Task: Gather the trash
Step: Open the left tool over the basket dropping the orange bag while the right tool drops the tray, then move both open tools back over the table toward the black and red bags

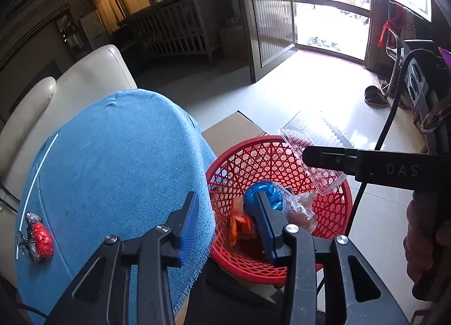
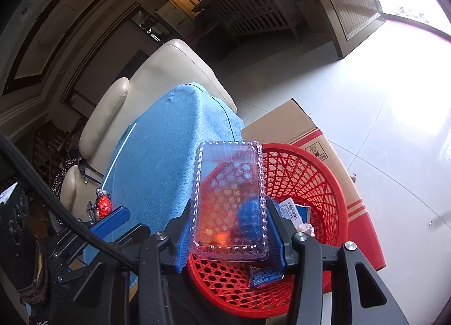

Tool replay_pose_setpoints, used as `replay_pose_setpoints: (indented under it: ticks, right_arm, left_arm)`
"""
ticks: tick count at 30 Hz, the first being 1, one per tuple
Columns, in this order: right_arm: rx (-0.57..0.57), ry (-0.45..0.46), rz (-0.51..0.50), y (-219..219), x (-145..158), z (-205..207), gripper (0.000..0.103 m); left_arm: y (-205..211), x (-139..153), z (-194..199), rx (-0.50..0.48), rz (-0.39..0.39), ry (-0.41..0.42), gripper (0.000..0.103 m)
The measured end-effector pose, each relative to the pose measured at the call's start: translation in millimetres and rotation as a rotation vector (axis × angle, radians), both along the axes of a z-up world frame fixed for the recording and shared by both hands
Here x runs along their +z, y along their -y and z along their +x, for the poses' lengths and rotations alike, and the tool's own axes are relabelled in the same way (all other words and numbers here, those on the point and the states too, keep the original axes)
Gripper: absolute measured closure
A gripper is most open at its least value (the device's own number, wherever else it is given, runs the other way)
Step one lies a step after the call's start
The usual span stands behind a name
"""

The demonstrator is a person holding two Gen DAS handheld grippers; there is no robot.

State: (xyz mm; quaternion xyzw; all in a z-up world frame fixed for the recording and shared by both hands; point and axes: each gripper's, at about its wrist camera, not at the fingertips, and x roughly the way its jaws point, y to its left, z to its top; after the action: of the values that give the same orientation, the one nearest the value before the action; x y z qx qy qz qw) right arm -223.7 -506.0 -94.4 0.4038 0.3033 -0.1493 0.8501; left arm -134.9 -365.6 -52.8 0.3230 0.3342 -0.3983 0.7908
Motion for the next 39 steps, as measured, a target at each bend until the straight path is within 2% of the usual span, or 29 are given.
replay_pose_setpoints:
  ticks: [2,9,18,21,24,28,32,39]
  right_arm:
    - [0.000,0.001,0.003,-0.6,0.7,-0.6,0.054]
    - [0.003,-0.003,-0.003,-1.8,4.8,0.8,0.054]
    - [0.009,-0.020,0.025,-3.2,7.3,7.4,0.049]
    - [0.007,-0.027,0.031,-4.4,8.9,9.5,0.043]
    - [0.002,-0.014,0.037,-4.6,12.1,8.4,0.042]
    - [-0.002,-0.010,0.024,-6.8,16.9,9.0,0.042]
    - [0.009,-0.012,0.017,-11.4,20.6,12.3,0.042]
    - [0.055,-0.011,0.004,-26.2,26.4,27.9,0.042]
  left_arm:
    - [0.1,1.3,-0.1,-0.001,-0.002,0.002,0.060]
    - [-3.7,7.9,3.4,0.026,-0.014,0.022,0.045]
    - [-19.0,15.6,14.1,0.078,-0.024,0.031,0.043]
    - [-26.7,17.9,17.4,0.093,-0.031,0.038,0.043]
    - [-37.2,21.4,23.1,0.120,-0.042,0.053,0.034]
    - [-50.4,27.0,30.1,0.152,-0.054,0.066,0.034]
    - [-68.6,31.8,35.9,0.197,-0.063,0.105,0.034]
    - [-118.7,39.9,63.1,0.360,-0.070,0.126,0.034]
